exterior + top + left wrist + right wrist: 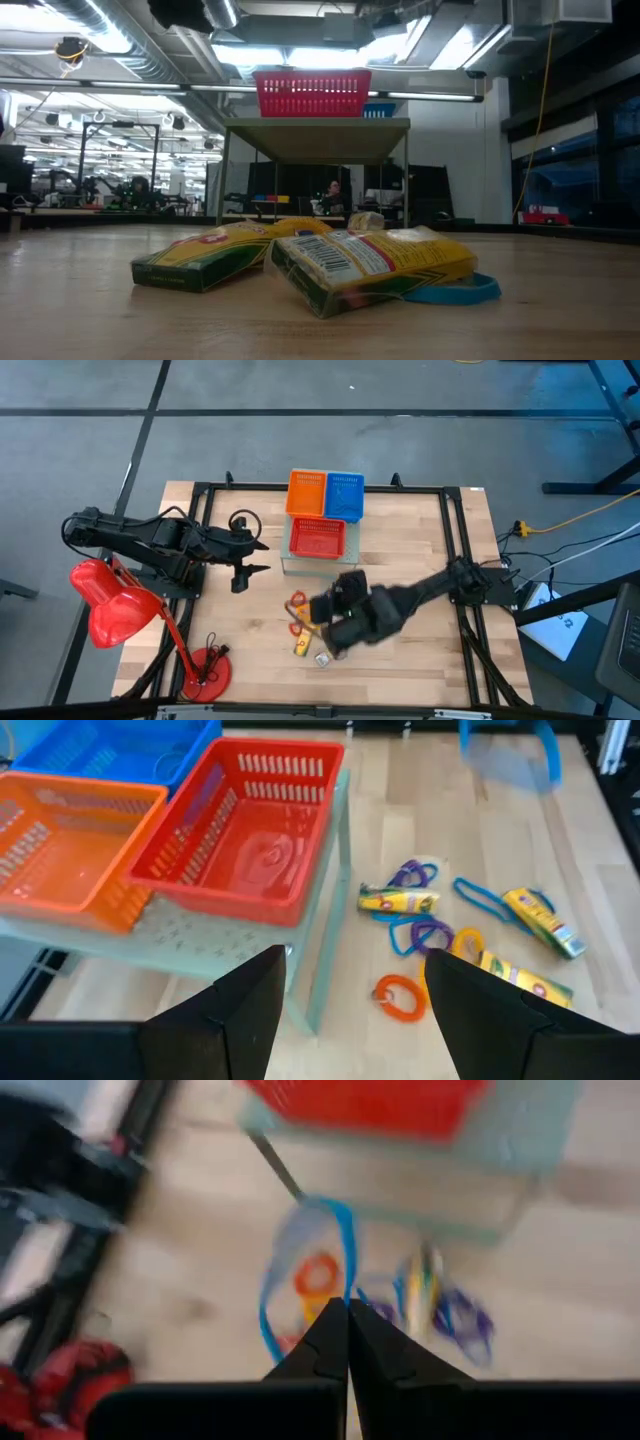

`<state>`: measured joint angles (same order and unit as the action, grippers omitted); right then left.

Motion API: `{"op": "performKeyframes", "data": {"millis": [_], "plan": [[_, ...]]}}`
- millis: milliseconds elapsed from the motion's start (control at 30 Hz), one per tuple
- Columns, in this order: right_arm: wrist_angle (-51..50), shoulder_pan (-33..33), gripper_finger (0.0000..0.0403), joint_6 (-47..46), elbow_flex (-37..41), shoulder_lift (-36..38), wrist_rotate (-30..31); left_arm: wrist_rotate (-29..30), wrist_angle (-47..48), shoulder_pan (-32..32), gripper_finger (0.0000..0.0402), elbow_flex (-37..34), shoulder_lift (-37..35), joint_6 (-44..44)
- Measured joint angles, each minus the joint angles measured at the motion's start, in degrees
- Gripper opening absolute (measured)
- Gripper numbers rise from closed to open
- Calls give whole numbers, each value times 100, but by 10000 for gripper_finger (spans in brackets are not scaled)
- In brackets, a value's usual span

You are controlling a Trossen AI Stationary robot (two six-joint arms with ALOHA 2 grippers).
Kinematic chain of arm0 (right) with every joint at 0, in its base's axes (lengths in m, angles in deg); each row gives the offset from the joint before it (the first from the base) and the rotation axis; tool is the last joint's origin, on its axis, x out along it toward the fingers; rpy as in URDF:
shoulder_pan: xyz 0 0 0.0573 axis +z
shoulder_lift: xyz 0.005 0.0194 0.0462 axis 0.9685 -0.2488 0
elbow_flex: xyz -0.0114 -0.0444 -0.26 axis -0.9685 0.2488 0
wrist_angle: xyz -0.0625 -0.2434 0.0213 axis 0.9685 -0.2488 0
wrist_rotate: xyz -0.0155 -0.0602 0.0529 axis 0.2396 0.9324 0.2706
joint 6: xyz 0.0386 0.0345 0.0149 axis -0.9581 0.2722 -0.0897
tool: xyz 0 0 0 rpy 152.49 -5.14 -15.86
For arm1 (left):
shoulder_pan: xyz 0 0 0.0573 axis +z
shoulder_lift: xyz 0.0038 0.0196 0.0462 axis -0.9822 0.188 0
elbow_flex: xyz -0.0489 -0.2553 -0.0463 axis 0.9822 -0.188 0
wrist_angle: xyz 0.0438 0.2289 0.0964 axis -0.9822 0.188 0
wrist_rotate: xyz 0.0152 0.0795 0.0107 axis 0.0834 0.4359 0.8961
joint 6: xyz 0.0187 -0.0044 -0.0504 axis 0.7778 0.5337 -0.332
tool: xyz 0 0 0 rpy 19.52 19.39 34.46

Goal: Pick & Place Office Desk Supplies
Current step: Put the blue rubber band into the blue bin

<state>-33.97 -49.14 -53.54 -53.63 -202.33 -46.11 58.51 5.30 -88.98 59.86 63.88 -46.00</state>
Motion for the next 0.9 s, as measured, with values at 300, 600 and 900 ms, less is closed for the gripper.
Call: {"op": "performKeyframes", "data": {"millis": [300, 600, 900], "plan": [[-38, -1685, 0, 2275, 99, 617, 327, 276, 360, 21, 239, 0, -198, -89], [-36, -3349, 0, 4344, 105, 622, -218, 418, 355, 21, 239, 0, -231, -154], [3, -4236, 0, 5292, 105, 622, -814, 451, 351, 21, 239, 0, -231, -215]]}}
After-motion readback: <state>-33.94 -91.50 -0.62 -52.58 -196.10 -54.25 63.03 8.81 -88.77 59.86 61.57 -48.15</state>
